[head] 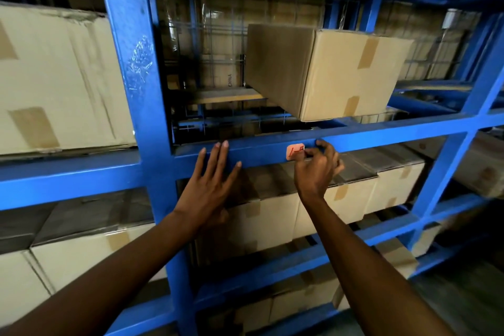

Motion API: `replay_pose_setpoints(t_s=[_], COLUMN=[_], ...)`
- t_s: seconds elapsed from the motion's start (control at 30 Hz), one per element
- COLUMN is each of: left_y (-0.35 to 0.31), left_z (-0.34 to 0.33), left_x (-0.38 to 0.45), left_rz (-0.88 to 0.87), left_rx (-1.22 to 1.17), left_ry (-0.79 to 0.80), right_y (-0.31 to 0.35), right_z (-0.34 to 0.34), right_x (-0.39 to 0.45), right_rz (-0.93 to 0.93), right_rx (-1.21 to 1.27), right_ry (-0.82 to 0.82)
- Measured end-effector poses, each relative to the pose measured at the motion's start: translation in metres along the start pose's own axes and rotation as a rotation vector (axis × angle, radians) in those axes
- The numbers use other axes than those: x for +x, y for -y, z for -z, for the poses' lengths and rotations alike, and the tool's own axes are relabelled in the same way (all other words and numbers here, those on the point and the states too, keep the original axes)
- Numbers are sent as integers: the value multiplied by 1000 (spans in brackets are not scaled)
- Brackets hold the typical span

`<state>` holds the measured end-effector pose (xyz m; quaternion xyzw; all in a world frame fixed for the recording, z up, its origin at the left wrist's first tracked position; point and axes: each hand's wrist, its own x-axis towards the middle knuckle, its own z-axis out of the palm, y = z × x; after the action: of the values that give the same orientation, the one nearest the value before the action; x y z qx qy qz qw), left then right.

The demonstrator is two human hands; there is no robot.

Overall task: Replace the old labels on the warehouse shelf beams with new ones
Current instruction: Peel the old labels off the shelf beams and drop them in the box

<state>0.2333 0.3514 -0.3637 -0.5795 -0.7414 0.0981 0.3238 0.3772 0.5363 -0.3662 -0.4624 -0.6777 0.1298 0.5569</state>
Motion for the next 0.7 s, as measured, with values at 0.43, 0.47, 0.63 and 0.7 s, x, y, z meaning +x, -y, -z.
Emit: replay_pose_setpoints(t_s=[0.43, 0.47, 0.63, 0.7], left_y=[4, 4, 17, 18], left_z=[-49, -61, -107, -117], left_x=[-56, -67, -114, -129], left_rz=[-149, -168, -295, -360], left_rx=[-31, -34, -18, -24], left_ry=[71, 109, 204, 235], right_y=[12, 9, -1, -5], right_z=[22, 21, 5, -6], right_x=[-79, -91, -176, -223], right_rz=[-235, -239, -332, -394], right_rx=[339, 322, 234, 162], right_ry=[101, 137, 290, 302])
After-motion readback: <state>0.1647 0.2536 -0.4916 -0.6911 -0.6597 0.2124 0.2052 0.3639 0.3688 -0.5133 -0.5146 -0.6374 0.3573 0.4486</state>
